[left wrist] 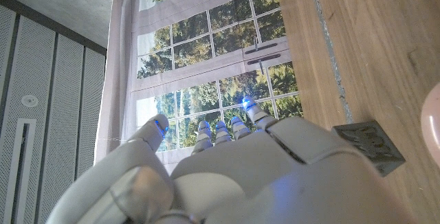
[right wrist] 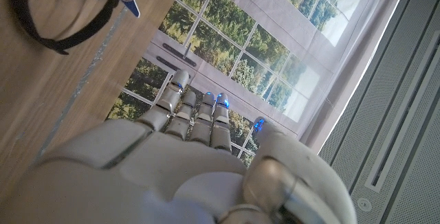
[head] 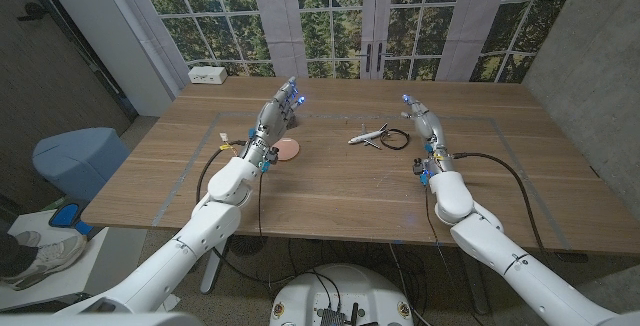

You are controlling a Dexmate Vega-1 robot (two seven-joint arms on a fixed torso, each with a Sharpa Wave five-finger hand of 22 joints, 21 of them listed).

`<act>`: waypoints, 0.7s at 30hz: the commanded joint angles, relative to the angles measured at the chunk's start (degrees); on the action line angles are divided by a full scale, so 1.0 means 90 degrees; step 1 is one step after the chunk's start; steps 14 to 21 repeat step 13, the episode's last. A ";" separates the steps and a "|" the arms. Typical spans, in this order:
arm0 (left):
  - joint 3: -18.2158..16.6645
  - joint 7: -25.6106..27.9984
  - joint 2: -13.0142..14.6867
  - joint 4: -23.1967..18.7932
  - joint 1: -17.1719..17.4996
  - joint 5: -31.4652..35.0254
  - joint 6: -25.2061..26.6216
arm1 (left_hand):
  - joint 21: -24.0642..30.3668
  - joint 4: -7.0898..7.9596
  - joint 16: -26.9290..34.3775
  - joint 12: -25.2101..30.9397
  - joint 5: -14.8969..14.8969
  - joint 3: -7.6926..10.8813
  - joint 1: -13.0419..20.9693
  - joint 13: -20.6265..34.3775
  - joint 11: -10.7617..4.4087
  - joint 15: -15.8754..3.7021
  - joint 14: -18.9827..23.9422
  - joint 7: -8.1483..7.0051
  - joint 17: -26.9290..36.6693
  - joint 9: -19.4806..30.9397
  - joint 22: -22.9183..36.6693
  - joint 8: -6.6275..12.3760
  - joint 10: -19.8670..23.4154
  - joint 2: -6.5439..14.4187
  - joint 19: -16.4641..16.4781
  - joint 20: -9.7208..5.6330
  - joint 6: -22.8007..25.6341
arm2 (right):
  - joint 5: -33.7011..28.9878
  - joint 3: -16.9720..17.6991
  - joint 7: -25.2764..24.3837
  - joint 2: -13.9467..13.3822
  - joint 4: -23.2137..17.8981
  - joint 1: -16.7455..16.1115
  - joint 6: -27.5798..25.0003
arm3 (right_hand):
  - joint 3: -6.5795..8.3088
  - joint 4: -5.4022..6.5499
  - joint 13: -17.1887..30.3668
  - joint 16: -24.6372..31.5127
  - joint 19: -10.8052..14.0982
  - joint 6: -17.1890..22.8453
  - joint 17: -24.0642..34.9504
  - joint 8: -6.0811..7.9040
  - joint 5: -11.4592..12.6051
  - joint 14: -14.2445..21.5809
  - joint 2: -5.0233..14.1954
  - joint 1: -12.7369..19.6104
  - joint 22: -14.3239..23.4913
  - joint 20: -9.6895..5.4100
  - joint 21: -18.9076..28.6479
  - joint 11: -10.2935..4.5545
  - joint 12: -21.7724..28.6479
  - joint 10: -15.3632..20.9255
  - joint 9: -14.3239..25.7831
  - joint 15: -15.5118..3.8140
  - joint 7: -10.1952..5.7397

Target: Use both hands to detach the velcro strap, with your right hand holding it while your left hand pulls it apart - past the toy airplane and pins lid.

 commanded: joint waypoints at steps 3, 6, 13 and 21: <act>-0.0215 0.0238 0.0092 -0.0021 0.0273 -0.0412 0.0415 | -0.0053 0.0030 0.0019 0.0024 0.0051 0.0164 0.0015 0.0007 -0.0002 -0.0116 -0.0002 0.0002 0.0022 0.0015 0.0032 0.0033 0.0002 0.0389 0.0007 0.0017 0.0017 | 0.0407 0.0272 0.0344 0.0272 0.0263 -0.0112 0.0852 | 0.0055 0.0016 -0.0022 0.0022 0.0098 0.0095 -0.0022 0.0030 0.0069 0.0091 0.0037 -0.0061 -0.0009 -0.0566 -0.0017 0.0002 0.0069 0.0111 -0.0002 -0.0626 0.0015; -0.0253 0.0307 0.0104 0.0031 0.0337 -0.0485 0.0520 | -0.0067 0.0048 0.0014 0.0021 0.0060 0.0218 0.0020 0.0007 -0.0001 -0.0114 -0.0007 0.0005 0.0022 0.0015 0.0033 0.0031 0.0001 0.0384 -0.0009 0.0025 0.0020 | 0.0555 0.0362 0.0359 0.0364 0.0300 -0.0183 0.1033 | 0.0067 0.0020 -0.0035 0.0021 0.0103 0.0117 -0.0034 0.0036 0.0071 0.0098 0.0033 -0.0077 -0.0010 -0.0563 -0.0022 0.0003 0.0073 0.0126 -0.0002 -0.0625 0.0024; -0.0323 0.0407 0.0109 0.0209 0.0507 -0.0683 0.0746 | -0.0106 0.0091 -0.0008 -0.0006 0.0075 0.0342 0.0021 0.0008 -0.0008 -0.0100 -0.0058 0.0031 0.0024 0.0015 0.0035 0.0006 -0.0058 0.0364 -0.0063 0.0051 -0.0030 | 0.0378 0.0529 0.0154 0.0546 0.0278 -0.0371 0.1313 | 0.0107 0.0024 -0.0073 0.0019 0.0116 0.0158 -0.0076 0.0041 0.0075 0.0124 0.0026 -0.0123 -0.0013 -0.0563 -0.0041 0.0035 0.0082 0.0167 -0.0003 -0.0618 0.0062; -0.0323 0.0407 0.0109 0.0209 0.0507 -0.0683 0.0746 | -0.0106 0.0091 -0.0008 -0.0006 0.0075 0.0342 0.0021 0.0008 -0.0008 -0.0100 -0.0058 0.0031 0.0024 0.0015 0.0035 0.0006 -0.0058 0.0364 -0.0063 0.0051 -0.0030 | 0.0378 0.0529 0.0154 0.0546 0.0278 -0.0371 0.1313 | 0.0107 0.0024 -0.0073 0.0019 0.0116 0.0158 -0.0076 0.0041 0.0075 0.0124 0.0026 -0.0123 -0.0013 -0.0563 -0.0041 0.0035 0.0082 0.0167 -0.0003 -0.0618 0.0062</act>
